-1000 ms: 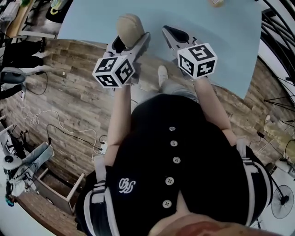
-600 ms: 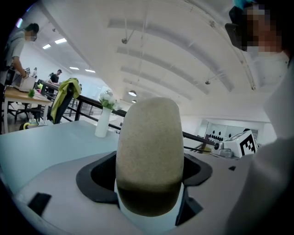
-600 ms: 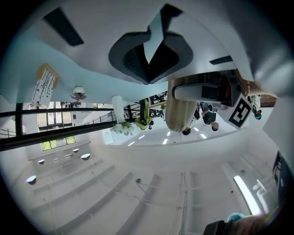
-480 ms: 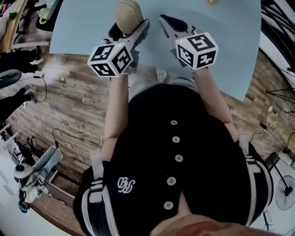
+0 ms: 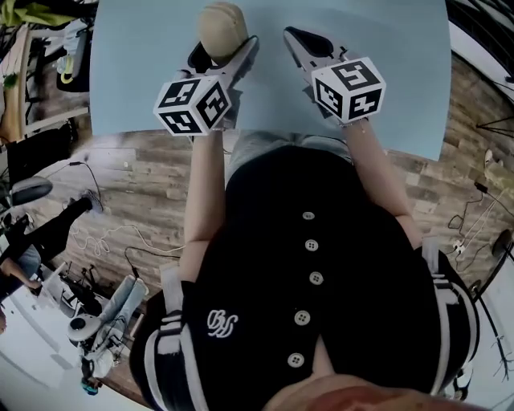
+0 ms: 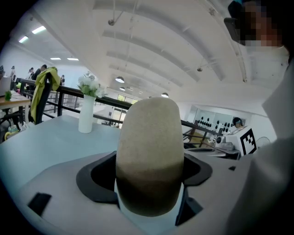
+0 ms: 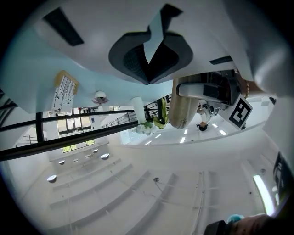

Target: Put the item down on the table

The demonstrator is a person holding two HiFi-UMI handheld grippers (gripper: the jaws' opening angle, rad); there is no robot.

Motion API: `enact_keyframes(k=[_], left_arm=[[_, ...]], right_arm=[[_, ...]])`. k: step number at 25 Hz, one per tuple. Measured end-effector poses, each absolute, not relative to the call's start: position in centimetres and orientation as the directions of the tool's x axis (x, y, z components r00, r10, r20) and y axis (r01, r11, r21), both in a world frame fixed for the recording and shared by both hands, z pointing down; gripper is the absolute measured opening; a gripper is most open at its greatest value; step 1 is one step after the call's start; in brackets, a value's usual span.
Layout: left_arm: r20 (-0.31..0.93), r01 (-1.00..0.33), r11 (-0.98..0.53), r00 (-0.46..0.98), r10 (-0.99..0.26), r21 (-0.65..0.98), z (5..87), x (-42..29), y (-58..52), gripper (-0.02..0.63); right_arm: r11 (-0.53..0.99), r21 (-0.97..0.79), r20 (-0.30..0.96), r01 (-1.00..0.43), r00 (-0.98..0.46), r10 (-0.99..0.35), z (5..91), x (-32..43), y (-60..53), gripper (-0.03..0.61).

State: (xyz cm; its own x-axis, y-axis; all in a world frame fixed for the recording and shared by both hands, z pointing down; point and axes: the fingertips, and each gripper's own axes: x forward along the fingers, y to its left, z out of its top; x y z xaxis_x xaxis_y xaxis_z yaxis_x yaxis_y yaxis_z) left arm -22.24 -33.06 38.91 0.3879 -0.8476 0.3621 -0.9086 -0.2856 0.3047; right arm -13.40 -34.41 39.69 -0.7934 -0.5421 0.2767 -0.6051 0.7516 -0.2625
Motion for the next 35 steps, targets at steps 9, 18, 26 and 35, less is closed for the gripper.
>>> enact_keyframes(k=[9, 18, 26, 35], left_arm=[[0.502, -0.877, -0.436, 0.476, -0.722, 0.203, 40.9, -22.9, -37.2, 0.396], [0.658, -0.789, -0.612, 0.490, -0.571, 0.056, 44.3, -24.3, -40.0, 0.396], [0.712, -0.716, -0.697, 0.510, -0.482, 0.041, 46.7, -23.2, -41.6, 0.397], [0.763, -0.673, -0.733, 0.524, -0.379, 0.099, 51.0, -21.7, -42.2, 0.397]], right_arm=[[0.653, -0.270, 0.308, -0.708, -0.706, -0.638, 40.2, -12.0, -36.8, 0.012], [0.574, -0.284, 0.347, -0.768, -0.641, -0.685, 42.0, -13.0, -38.8, 0.012], [0.527, -0.290, 0.387, -0.799, -0.601, -0.699, 44.1, -12.4, -38.8, 0.012], [0.489, -0.295, 0.442, -0.821, -0.571, -0.692, 46.9, -12.1, -38.9, 0.012]])
